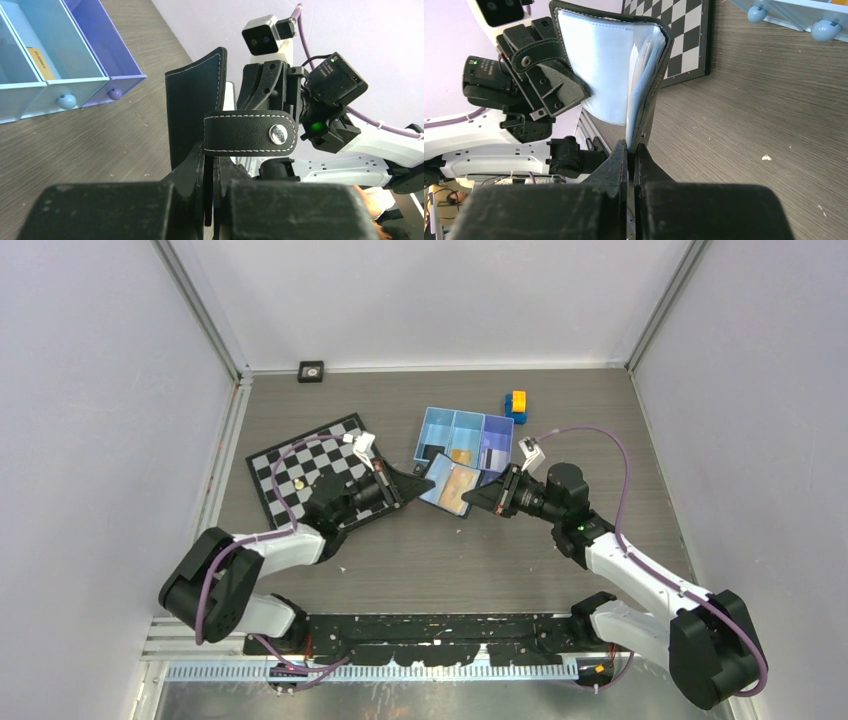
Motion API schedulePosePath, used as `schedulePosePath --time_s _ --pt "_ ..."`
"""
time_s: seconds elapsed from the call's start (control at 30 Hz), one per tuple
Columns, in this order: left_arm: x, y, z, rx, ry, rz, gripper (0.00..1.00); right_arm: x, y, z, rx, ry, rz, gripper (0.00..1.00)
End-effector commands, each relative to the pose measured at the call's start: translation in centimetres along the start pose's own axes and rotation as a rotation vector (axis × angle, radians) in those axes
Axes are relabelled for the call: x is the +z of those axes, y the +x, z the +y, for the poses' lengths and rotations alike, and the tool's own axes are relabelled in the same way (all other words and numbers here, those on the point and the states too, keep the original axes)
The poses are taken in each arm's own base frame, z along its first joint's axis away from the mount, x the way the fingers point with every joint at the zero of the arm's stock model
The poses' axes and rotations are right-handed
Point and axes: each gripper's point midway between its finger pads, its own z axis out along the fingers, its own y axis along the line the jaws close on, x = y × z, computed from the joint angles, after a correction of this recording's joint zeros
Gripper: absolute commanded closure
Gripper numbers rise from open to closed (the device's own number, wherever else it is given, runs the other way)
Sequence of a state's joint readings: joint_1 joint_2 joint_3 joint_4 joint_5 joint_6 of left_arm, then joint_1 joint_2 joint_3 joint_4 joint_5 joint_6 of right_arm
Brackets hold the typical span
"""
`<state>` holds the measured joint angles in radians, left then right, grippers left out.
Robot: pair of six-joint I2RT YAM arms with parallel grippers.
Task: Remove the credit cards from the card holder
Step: Remove the credit card from the card holder.
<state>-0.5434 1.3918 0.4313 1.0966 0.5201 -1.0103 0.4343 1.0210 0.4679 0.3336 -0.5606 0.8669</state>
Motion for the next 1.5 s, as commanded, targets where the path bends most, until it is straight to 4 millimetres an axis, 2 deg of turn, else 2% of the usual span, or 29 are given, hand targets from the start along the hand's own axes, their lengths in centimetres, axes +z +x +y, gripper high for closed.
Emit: schedulePosePath --time_s 0.0,0.23,0.4,0.57,0.77,0.83,0.9,1.0,1.13,1.23,1.33,1.4,1.47 --pt "0.8 0.8 -0.1 0.104 -0.07 0.07 1.0 -0.1 -2.1 3.2 -0.063 -0.098 -0.05 0.99" --pt "1.3 1.6 -0.3 0.101 -0.074 0.101 1.0 -0.1 -2.1 3.5 -0.063 -0.116 -0.05 0.93" --pt "1.5 1.8 -0.2 0.082 -0.064 0.108 1.0 -0.2 -2.1 3.7 -0.066 -0.123 -0.054 0.8" --pt "1.5 2.0 0.1 0.071 -0.074 0.11 1.0 -0.3 -2.1 3.8 -0.067 -0.125 -0.06 0.75" --pt "1.6 2.1 0.0 0.062 -0.064 0.11 1.0 -0.3 -2.1 3.9 -0.066 -0.129 -0.06 0.76" --pt "1.6 2.2 0.0 0.057 -0.059 0.114 1.0 -0.2 -2.2 3.7 -0.062 -0.122 -0.059 0.84" --pt "1.7 2.2 0.1 0.054 -0.058 0.115 1.0 0.0 -2.2 2.9 -0.059 -0.081 -0.057 0.87" --pt "1.8 2.2 0.1 0.054 -0.057 0.114 1.0 0.3 -2.1 1.2 -0.042 0.006 -0.044 0.87" --pt "1.4 2.0 0.1 0.07 -0.074 0.1 1.0 0.7 -1.9 0.6 -0.022 0.02 -0.024 0.7" --pt "1.3 1.9 0.4 0.074 -0.09 0.094 1.0 0.8 -1.8 1.1 -0.02 -0.009 -0.024 0.65" --pt "1.4 1.9 0.4 0.072 -0.087 0.095 1.0 0.7 -1.8 1.2 -0.021 -0.014 -0.026 0.73" --pt "1.4 2.0 0.3 0.07 -0.081 0.097 1.0 0.7 -1.8 1.2 -0.02 -0.012 -0.025 0.76" --pt "1.4 1.9 0.3 0.07 -0.079 0.097 1.0 0.9 -1.8 1.1 -0.015 -0.01 -0.019 0.85"
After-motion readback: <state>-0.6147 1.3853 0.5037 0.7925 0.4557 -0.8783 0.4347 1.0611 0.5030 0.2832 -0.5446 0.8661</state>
